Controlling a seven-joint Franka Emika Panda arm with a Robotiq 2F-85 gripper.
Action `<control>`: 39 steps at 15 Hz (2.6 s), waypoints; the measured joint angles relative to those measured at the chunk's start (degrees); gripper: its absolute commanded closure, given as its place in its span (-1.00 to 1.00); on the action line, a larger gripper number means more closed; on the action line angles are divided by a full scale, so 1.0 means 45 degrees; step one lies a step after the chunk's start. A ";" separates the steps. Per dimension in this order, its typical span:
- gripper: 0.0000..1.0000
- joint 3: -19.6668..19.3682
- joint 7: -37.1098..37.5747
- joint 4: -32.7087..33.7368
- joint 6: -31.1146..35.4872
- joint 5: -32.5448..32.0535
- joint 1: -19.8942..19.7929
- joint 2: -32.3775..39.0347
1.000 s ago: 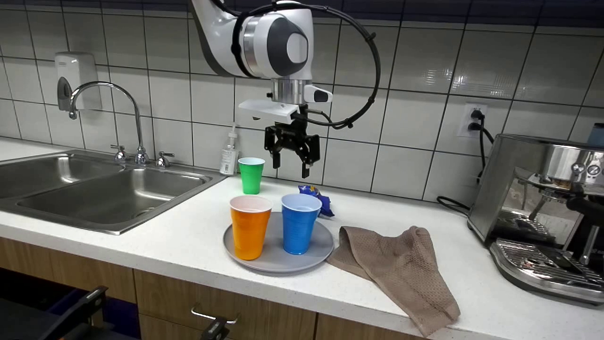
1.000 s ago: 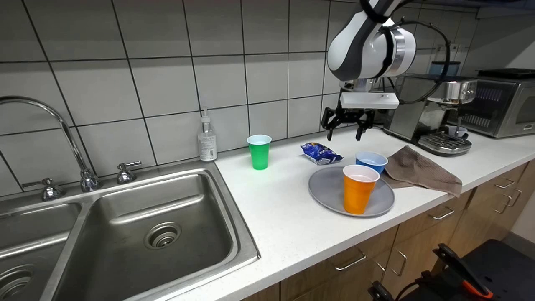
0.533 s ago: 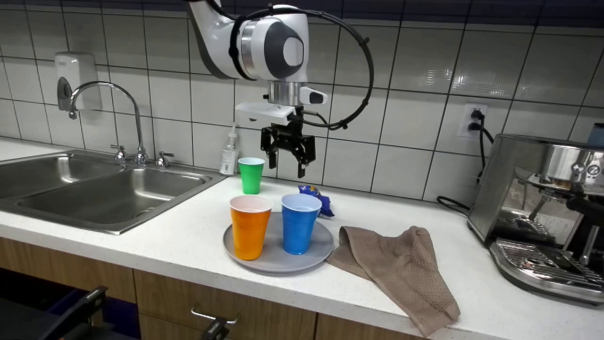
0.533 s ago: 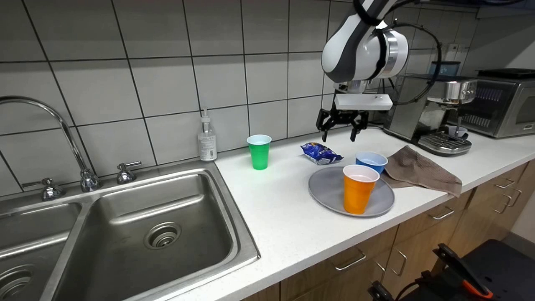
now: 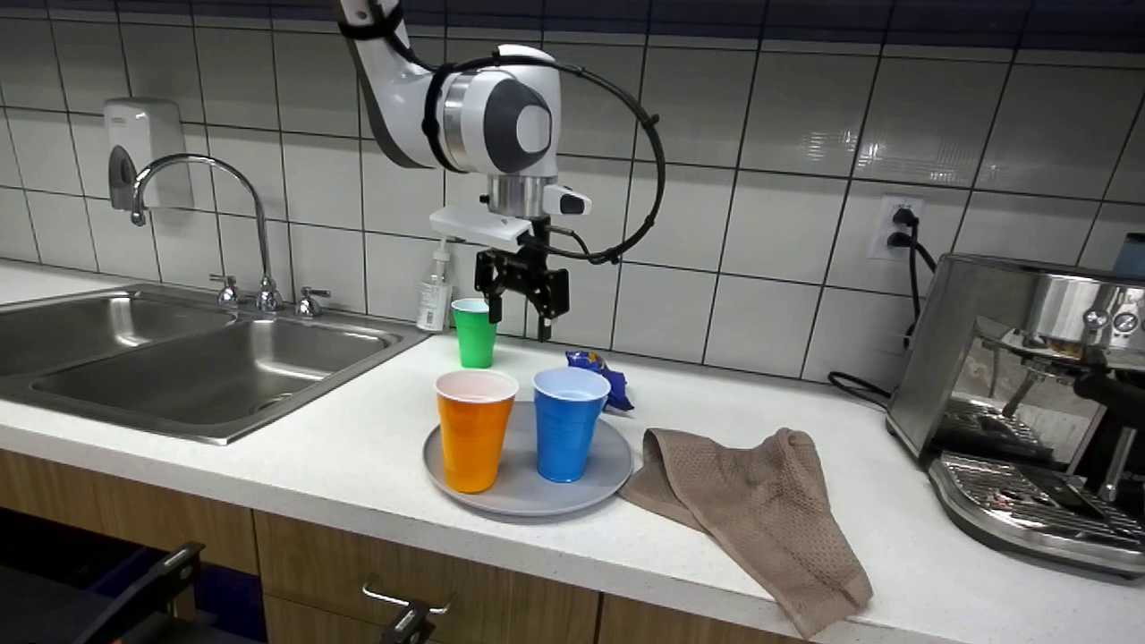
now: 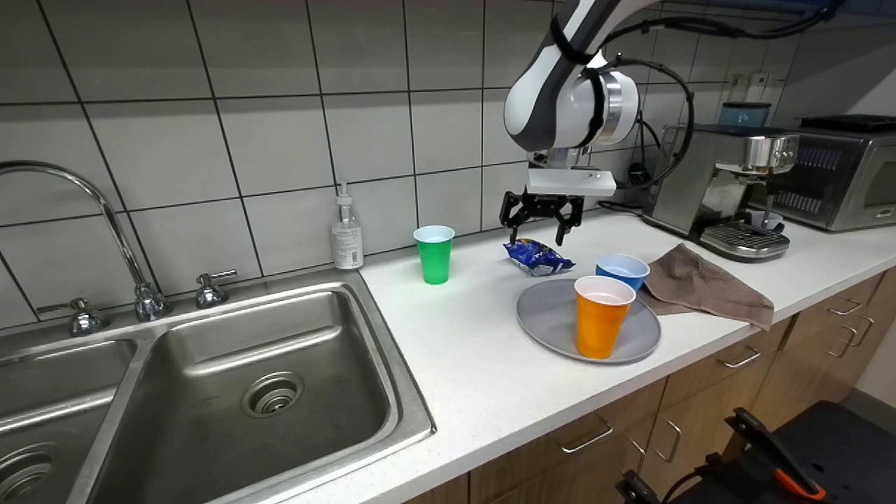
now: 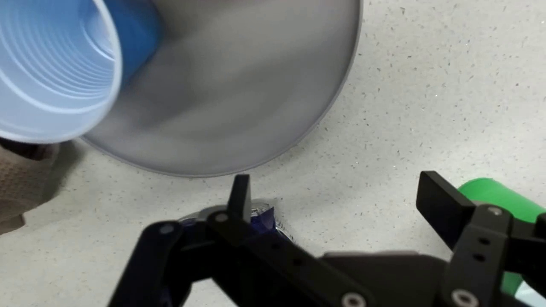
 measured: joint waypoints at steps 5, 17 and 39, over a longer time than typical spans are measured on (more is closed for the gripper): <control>-1.00 0.0208 0.0240 0.1240 -0.0001 0.0556 0.0166 0.0975; -1.00 0.0382 0.1217 0.3478 -0.0363 0.1262 0.0446 0.2014; 0.15 -0.0251 0.3970 0.8119 -0.1590 0.1037 0.1923 0.5869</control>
